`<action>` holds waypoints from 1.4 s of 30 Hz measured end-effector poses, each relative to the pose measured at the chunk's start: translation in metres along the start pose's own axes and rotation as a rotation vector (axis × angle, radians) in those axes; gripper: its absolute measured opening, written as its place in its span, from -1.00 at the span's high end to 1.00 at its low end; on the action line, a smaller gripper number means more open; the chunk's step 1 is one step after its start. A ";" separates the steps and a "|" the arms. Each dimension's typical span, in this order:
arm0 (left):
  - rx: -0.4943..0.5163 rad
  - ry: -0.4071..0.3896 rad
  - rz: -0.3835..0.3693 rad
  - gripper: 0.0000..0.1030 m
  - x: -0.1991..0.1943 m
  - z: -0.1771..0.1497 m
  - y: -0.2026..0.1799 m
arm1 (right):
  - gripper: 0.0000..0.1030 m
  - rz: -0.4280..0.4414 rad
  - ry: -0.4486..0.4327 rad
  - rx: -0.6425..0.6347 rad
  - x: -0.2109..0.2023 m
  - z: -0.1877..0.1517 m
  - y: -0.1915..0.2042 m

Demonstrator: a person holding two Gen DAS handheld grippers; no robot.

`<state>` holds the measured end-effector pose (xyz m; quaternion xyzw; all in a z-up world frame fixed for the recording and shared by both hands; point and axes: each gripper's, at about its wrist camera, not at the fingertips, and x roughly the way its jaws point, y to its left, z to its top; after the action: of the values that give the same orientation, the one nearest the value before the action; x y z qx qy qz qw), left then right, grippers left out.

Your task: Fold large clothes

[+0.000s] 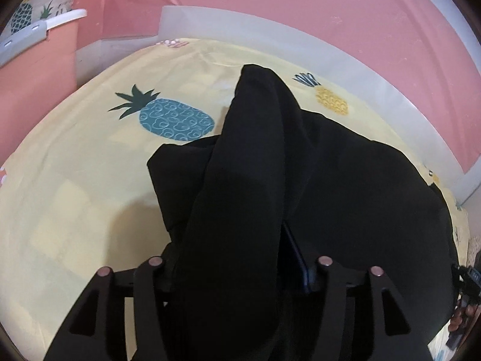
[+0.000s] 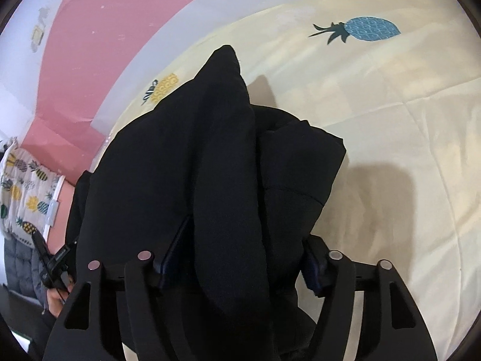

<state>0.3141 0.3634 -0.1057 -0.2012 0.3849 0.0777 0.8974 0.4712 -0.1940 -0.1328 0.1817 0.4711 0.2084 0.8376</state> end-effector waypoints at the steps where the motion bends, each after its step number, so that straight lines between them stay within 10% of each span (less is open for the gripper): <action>1: -0.009 0.004 -0.001 -0.17 -0.006 -0.001 -0.003 | -0.30 -0.019 0.002 -0.006 -0.004 0.000 0.003; 13: 0.045 -0.144 0.013 -0.12 -0.112 -0.034 -0.008 | -0.29 -0.141 -0.151 -0.190 -0.089 -0.034 0.052; 17: 0.111 -0.077 0.047 -0.12 -0.097 -0.068 -0.012 | 0.35 -0.194 -0.090 -0.268 -0.074 -0.063 0.061; 20: 0.088 -0.040 0.075 -0.16 -0.076 -0.083 -0.003 | 0.40 -0.244 -0.028 -0.284 -0.050 -0.073 0.051; 28: 0.092 0.003 0.134 -0.15 -0.093 -0.079 -0.018 | 0.39 -0.259 -0.015 -0.268 -0.065 -0.079 0.051; 42: 0.088 -0.075 0.107 -0.15 -0.258 -0.171 -0.087 | 0.29 -0.221 -0.142 -0.368 -0.209 -0.185 0.093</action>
<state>0.0484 0.2164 0.0009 -0.1376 0.3641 0.1160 0.9138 0.1964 -0.2035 -0.0282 -0.0129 0.3821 0.1843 0.9054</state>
